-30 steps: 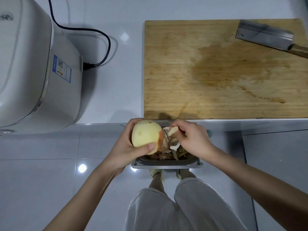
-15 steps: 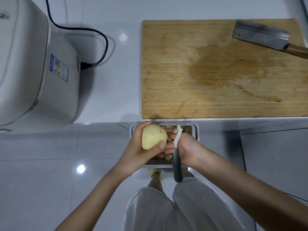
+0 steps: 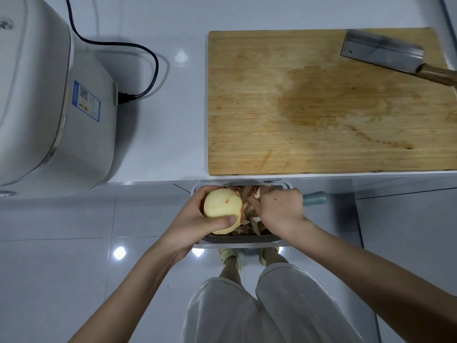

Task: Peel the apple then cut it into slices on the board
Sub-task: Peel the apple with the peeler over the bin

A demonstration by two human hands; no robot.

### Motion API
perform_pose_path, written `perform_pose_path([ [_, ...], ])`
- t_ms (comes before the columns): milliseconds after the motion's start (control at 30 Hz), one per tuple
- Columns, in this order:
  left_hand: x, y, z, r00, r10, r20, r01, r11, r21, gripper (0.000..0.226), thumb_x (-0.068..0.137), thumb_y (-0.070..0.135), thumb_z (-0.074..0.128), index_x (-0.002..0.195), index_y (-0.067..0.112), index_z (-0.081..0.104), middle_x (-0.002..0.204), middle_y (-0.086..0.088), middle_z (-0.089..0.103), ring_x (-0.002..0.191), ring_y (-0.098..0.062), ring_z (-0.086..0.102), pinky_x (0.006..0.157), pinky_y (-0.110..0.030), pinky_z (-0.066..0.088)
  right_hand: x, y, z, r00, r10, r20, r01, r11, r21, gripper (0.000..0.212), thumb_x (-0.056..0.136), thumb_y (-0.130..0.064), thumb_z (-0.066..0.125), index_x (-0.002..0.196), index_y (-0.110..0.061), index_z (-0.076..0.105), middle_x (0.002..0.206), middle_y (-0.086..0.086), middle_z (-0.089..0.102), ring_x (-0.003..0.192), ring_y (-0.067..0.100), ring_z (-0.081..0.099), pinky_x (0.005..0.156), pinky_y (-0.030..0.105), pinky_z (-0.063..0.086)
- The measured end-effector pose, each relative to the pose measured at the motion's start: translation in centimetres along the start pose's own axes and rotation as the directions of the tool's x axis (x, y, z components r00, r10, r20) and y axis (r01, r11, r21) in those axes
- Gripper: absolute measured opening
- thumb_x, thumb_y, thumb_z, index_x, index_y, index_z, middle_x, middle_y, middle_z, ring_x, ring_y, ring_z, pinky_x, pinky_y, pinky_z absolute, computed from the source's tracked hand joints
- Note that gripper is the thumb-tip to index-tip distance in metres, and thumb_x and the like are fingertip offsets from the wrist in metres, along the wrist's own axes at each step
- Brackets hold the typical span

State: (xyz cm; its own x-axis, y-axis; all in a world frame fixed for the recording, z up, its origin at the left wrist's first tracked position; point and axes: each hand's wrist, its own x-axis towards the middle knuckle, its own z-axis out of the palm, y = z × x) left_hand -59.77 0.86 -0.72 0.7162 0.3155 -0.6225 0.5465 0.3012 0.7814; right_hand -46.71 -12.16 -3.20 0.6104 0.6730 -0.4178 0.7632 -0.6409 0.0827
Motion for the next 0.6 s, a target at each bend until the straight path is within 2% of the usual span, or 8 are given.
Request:
perform_pose_path([
  [100,0.1,0.3,-0.2,0.999,0.031,-0.007,-0.030,0.996,0.085,0.069,0.048,0.029,0.083,0.110,0.032,0.054,0.112,0.002,0.059,0.103,-0.015,0.059,0.080,-0.029,0.054,0.1,0.8,0.1,0.967,-0.094,-0.238,0.123,0.986,0.109,0.036,0.096,-0.035,0.034,0.098,-0.020,0.067,0.064,-0.002,0.067,0.054,0.020,0.058,0.055,0.023,0.027],
  [167,0.1,0.4,-0.4,0.998,0.058,-0.010,-0.056,0.991,0.124,0.065,0.052,0.025,0.082,0.110,0.032,0.053,0.109,0.005,0.059,0.101,-0.012,0.060,0.082,-0.028,0.054,0.0,1.4,-0.3,0.908,-0.062,-0.415,0.203,0.931,0.304,0.031,0.090,-0.030,0.040,0.088,-0.018,0.069,0.053,-0.003,0.062,0.043,0.019,0.057,0.050,0.020,0.030],
  [233,0.1,0.6,-0.5,0.997,0.079,-0.003,-0.078,0.985,0.154,0.065,0.052,0.025,0.083,0.109,0.033,0.053,0.106,0.008,0.059,0.097,-0.007,0.060,0.080,-0.024,0.053,-0.3,1.7,-1.2,0.827,-0.052,-0.560,0.323,0.859,0.397,0.024,0.089,-0.028,0.045,0.085,-0.015,0.065,0.050,-0.005,0.059,0.040,0.017,0.054,0.047,0.019,0.034],
  [300,0.1,0.8,-0.5,0.995,0.100,0.022,-0.103,0.976,0.193,0.063,0.052,0.025,0.083,0.107,0.034,0.052,0.104,0.009,0.060,0.091,0.000,0.060,0.076,-0.019,0.050,-0.6,1.4,-2.4,0.734,-0.115,-0.669,0.467,0.801,0.375,0.024,0.091,-0.028,0.048,0.084,-0.014,0.066,0.055,-0.005,0.061,0.048,0.016,0.059,0.055,0.022,0.042],
  [367,0.1,1.0,-0.4,0.992,0.112,0.053,-0.122,0.965,0.232,0.063,0.054,0.020,0.085,0.106,0.032,0.052,0.102,0.008,0.060,0.085,0.003,0.059,0.071,-0.015,0.047,-0.6,0.5,-3.4,0.655,-0.226,-0.720,0.579,0.764,0.286,0.022,0.091,-0.028,0.052,0.087,-0.017,0.069,0.061,-0.004,0.066,0.057,0.017,0.062,0.062,0.027,0.043],
  [467,0.0,1.3,-0.2,0.990,0.125,0.067,-0.138,0.962,0.234,0.063,0.049,0.016,0.084,0.102,0.029,0.051,0.096,0.007,0.062,0.080,0.001,0.059,0.067,-0.015,0.047,-0.1,-0.4,-3.9,0.581,-0.345,-0.738,0.643,0.750,0.156,0.021,0.090,-0.028,0.052,0.094,-0.020,0.072,0.061,-0.004,0.065,0.057,0.018,0.059,0.061,0.029,0.034],
  [533,0.0,1.4,-0.4,0.988,0.133,0.075,-0.146,0.964,0.222,0.064,0.047,0.020,0.085,0.101,0.027,0.052,0.092,0.009,0.062,0.082,-0.002,0.060,0.068,-0.018,0.048,0.3,-0.2,-3.9,0.595,-0.354,-0.722,0.648,0.742,0.170,0.022,0.091,-0.029,0.051,0.091,-0.021,0.072,0.059,-0.004,0.064,0.055,0.018,0.059,0.060,0.029,0.035],
  [600,-0.2,1.4,-0.6,0.986,0.139,0.097,-0.156,0.965,0.210,0.066,0.045,0.027,0.087,0.102,0.029,0.053,0.096,0.011,0.063,0.087,-0.005,0.061,0.072,-0.022,0.051,0.5,0.5,-3.7,0.646,-0.324,-0.692,0.633,0.734,0.247,0.024,0.091,-0.031,0.052,0.088,-0.019,0.072,0.060,-0.004,0.066,0.056,0.018,0.062,0.060,0.028,0.041],
])
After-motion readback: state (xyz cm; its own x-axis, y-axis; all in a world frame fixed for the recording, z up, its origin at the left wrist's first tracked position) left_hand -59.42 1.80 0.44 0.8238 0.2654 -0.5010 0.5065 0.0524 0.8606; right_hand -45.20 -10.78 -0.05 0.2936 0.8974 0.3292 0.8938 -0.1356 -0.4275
